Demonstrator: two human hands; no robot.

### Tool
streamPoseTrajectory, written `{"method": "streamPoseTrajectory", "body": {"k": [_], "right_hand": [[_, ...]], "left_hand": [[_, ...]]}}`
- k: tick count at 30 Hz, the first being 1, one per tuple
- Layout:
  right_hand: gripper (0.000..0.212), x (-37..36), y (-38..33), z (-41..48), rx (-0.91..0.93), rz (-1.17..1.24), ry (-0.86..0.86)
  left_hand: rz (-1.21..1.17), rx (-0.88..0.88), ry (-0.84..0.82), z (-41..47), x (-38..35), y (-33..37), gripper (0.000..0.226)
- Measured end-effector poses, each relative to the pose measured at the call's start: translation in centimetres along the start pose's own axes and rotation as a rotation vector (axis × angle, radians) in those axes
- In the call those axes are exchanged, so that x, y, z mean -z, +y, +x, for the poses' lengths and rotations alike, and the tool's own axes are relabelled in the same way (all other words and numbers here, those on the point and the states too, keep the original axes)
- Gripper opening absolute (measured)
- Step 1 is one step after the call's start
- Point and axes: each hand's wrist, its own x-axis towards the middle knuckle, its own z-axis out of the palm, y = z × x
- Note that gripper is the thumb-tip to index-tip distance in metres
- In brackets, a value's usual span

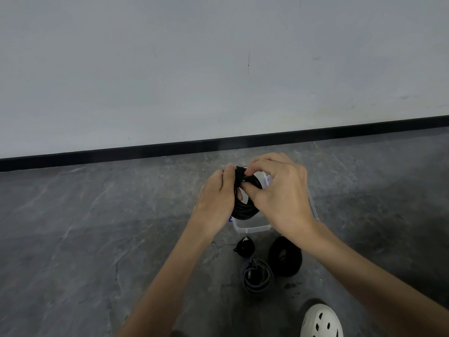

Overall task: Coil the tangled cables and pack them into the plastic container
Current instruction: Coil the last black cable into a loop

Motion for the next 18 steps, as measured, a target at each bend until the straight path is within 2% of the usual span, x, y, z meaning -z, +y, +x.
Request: {"method": "streamPoseTrajectory", "body": {"k": [11, 18], "right_hand": [[0.011, 0.6, -0.2, 0.1, -0.048, 0.037, -0.111], [0.009, 1.4, -0.7, -0.1, 0.031, -0.193, -0.279]], "left_hand": [[-0.024, -0.014, -0.024, 0.0, 0.2, -0.2, 0.046], [0.027, -0.003, -0.053, 0.3, 0.0, -0.8, 0.04]]}}
